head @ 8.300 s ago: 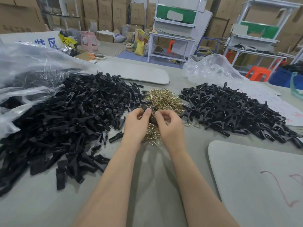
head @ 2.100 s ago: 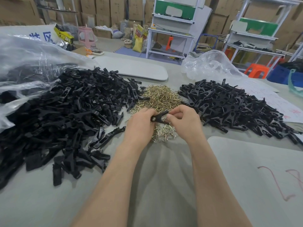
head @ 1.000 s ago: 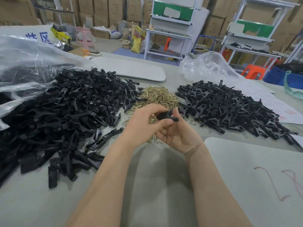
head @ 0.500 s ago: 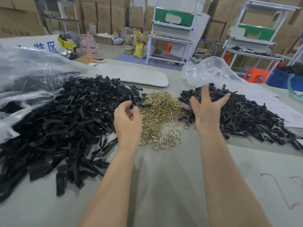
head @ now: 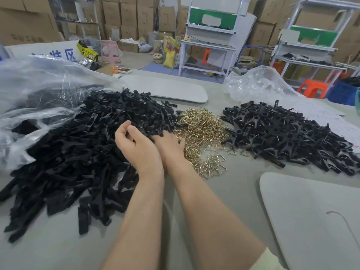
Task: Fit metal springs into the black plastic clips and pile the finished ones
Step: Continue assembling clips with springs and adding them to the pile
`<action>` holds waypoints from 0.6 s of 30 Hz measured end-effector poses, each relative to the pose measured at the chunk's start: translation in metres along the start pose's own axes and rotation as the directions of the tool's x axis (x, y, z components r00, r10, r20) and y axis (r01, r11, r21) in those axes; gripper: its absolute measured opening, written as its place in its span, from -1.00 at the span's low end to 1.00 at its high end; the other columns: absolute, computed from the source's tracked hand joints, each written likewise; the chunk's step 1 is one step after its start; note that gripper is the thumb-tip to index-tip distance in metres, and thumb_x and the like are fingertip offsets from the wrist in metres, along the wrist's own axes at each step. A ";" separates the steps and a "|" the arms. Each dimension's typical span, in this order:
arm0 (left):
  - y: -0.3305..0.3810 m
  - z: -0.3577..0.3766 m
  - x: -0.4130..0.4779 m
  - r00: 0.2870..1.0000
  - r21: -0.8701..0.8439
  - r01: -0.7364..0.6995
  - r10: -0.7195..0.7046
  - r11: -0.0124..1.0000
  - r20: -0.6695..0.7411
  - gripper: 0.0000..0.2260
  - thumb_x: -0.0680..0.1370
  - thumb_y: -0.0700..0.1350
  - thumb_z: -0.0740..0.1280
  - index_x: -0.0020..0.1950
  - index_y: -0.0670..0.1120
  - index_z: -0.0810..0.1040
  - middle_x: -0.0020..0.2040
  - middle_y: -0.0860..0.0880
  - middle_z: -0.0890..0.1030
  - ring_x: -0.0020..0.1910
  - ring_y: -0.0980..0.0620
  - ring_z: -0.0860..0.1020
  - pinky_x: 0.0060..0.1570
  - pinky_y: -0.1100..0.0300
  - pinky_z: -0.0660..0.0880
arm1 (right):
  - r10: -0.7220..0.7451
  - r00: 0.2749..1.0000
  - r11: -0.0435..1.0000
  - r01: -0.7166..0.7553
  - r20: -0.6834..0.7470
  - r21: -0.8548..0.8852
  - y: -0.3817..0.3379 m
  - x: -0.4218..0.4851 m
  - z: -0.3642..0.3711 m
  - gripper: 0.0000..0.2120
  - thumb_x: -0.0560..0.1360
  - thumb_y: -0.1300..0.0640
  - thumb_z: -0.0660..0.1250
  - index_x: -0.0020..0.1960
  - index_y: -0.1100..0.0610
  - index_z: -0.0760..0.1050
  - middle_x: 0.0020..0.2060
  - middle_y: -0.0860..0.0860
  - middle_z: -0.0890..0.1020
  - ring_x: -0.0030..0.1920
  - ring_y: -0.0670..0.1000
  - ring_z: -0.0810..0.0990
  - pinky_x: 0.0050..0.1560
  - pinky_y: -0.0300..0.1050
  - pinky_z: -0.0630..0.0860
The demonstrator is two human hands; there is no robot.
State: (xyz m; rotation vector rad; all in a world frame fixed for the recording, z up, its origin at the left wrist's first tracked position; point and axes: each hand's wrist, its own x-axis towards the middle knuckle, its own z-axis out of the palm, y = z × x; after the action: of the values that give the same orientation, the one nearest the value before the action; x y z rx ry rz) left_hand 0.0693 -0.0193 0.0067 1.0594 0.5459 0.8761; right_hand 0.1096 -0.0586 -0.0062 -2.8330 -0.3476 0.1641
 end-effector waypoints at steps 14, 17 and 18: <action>-0.012 0.001 -0.001 0.990 0.133 0.018 -0.036 0.991 0.133 -0.85 0.58 -0.20 0.17 0.08 -0.01 0.46 0.19 -0.06 0.51 -0.02 0.17 0.48 -0.11 0.49 0.36 | 0.097 0.956 0.884 0.044 -0.275 0.465 0.035 -0.029 -0.009 -0.92 0.50 0.08 0.32 -0.03 -0.02 0.45 -0.10 -0.07 0.60 -0.01 0.02 0.57 0.14 -0.02 0.42; -0.016 0.004 -0.004 0.927 0.227 0.044 -0.125 0.973 0.355 -0.88 0.59 -0.18 0.22 0.05 -0.01 0.51 0.07 -0.04 0.59 0.06 0.05 0.55 0.17 0.11 0.48 | 0.182 0.943 0.581 0.126 -0.279 0.804 0.051 -0.036 -0.026 -0.88 0.48 0.19 0.38 -0.02 0.05 0.48 -0.08 -0.03 0.63 -0.08 -0.04 0.60 -0.06 -0.23 0.51; -0.017 0.005 -0.007 0.880 0.262 0.031 -0.151 0.965 0.450 -0.89 0.60 -0.16 0.22 0.04 -0.03 0.53 0.03 -0.05 0.61 0.06 0.00 0.57 0.17 0.05 0.49 | 0.187 0.937 0.507 0.164 -0.294 0.846 0.056 -0.039 -0.029 -0.87 0.48 0.24 0.38 -0.04 0.05 0.48 -0.09 0.00 0.63 -0.07 -0.03 0.61 -0.05 -0.23 0.53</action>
State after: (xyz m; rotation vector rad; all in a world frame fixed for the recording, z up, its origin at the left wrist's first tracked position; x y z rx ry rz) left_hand 0.0756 -0.0311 -0.0065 1.4103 0.2953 0.4449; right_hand 0.0886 -0.1286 0.0086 -1.7759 -0.0974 -0.1479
